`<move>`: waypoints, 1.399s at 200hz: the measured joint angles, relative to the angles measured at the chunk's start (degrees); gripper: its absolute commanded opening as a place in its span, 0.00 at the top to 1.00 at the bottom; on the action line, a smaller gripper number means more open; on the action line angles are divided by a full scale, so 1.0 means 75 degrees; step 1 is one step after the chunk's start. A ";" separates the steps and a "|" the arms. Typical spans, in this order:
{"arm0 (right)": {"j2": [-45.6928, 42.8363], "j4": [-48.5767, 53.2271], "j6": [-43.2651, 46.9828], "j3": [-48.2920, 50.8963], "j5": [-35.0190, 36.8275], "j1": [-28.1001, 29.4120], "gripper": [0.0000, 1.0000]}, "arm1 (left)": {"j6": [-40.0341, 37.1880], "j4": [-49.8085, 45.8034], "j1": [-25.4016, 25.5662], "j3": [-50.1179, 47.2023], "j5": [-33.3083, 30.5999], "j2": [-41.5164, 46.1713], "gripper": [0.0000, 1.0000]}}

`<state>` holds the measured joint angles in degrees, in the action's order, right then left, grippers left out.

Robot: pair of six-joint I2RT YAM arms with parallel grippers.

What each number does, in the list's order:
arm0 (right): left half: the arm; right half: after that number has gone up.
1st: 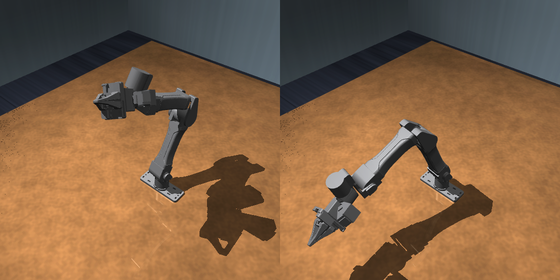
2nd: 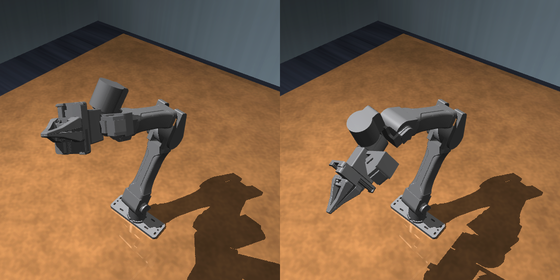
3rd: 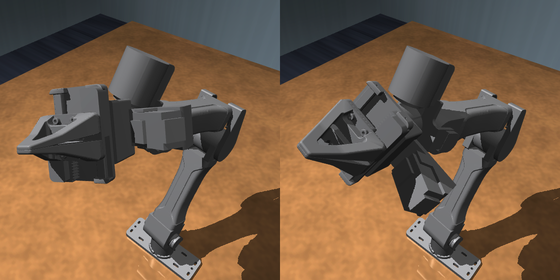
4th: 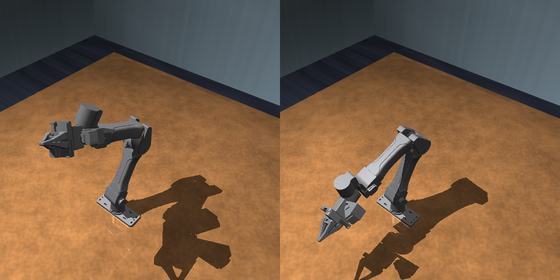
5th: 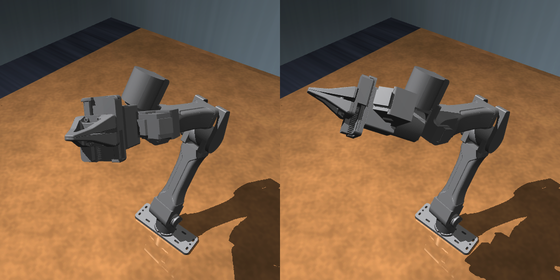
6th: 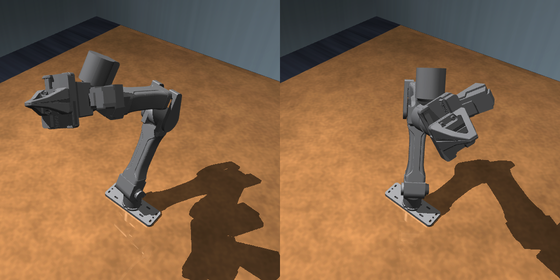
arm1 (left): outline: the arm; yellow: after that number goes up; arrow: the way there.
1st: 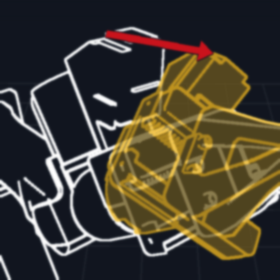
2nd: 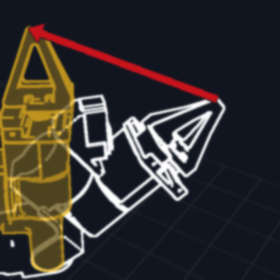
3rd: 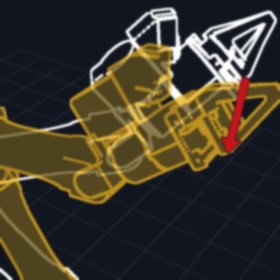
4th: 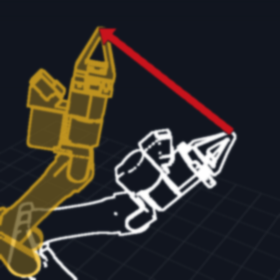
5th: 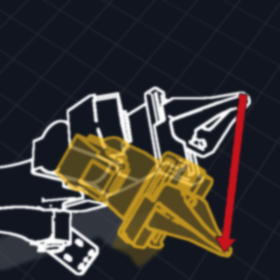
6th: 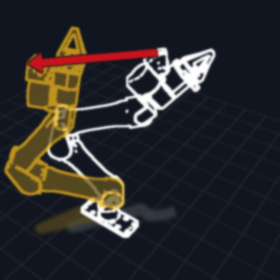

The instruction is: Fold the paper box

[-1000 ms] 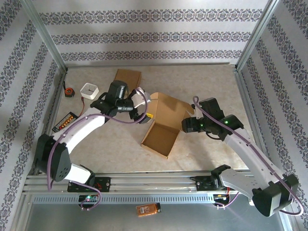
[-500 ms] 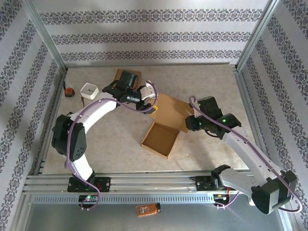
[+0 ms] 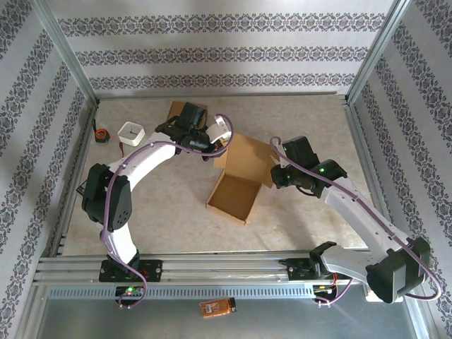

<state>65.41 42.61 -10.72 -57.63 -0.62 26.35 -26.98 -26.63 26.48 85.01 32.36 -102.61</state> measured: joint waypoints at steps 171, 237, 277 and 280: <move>0.2538 -0.2897 -0.1338 -0.1871 0.1524 0.0070 1.00 | 0.5187 0.3375 0.0901 -0.0277 -0.5310 -0.0460 1.00; 0.2713 -0.5164 -0.1128 -0.0262 0.2090 0.0157 1.00 | 0.6484 0.5514 0.1035 -0.1644 -0.5555 -0.0624 1.00; 0.2608 -0.5627 -0.1005 0.0166 0.2311 0.0160 1.00 | 0.7023 0.5759 0.1119 -0.1740 -0.5555 -0.0632 1.00; 0.2594 -0.5642 -0.0997 0.0187 0.2314 0.0160 1.00 | 0.7070 0.5750 0.1119 -0.1722 -0.5552 -0.0638 1.00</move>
<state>84.86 0.30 -18.20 -56.23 16.73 27.55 26.04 16.49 34.87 72.10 -9.28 -107.39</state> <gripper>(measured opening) 0.059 0.062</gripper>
